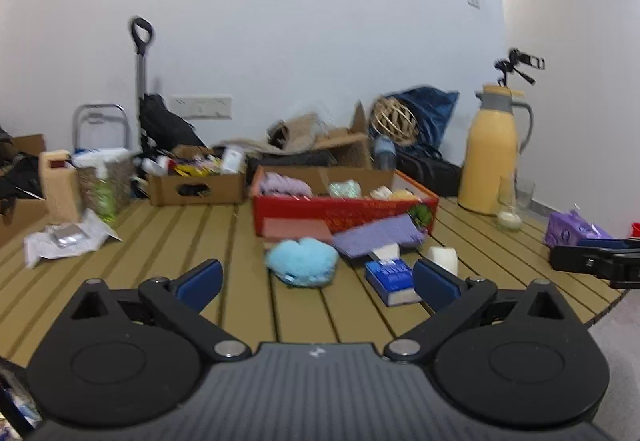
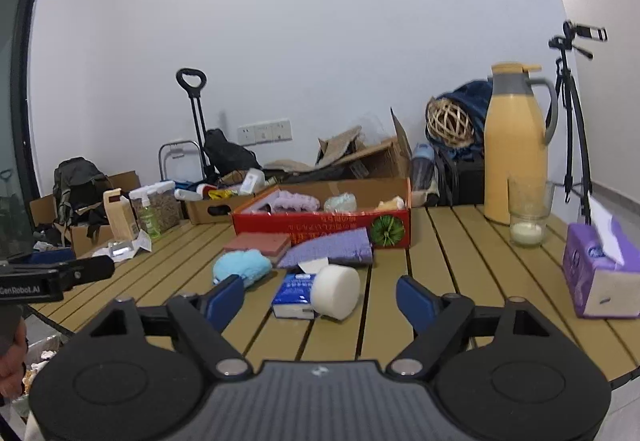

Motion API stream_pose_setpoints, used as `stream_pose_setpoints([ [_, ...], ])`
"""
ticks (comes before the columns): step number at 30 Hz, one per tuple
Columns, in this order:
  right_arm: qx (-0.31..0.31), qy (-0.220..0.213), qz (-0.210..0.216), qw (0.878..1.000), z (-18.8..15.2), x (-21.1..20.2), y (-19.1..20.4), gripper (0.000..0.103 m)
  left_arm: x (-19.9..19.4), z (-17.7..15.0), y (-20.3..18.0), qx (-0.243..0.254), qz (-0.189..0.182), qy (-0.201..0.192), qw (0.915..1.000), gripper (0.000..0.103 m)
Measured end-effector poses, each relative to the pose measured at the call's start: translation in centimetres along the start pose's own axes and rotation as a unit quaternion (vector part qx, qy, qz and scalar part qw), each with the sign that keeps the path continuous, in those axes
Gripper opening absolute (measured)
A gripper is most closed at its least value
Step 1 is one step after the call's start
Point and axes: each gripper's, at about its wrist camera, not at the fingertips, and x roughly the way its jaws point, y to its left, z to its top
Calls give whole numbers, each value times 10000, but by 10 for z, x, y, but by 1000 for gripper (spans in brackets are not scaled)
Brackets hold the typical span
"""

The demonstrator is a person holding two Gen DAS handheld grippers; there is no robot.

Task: Organize soft objects
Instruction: 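Move both tools back over the table toward the white foam ball, then grasp the white foam ball with the right tool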

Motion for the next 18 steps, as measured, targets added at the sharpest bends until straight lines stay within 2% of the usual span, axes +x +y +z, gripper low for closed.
stream_pose_setpoints([
  [3,146,288,64,9995,-3,25,-11,55,32,-3,-15,132,-133,222,9996,103],
  [4,178,363,80,9992,-4,34,-13,52,41,-4,-18,135,-193,279,9993,103],
  [9,311,594,200,9976,-2,93,-22,49,88,-4,-35,152,-372,490,9980,103],
  [13,428,625,324,9966,3,138,-28,43,124,2,-42,146,-478,564,9972,97],
  [18,366,740,189,9964,5,169,-48,35,160,6,-57,226,-556,670,9959,93],
])
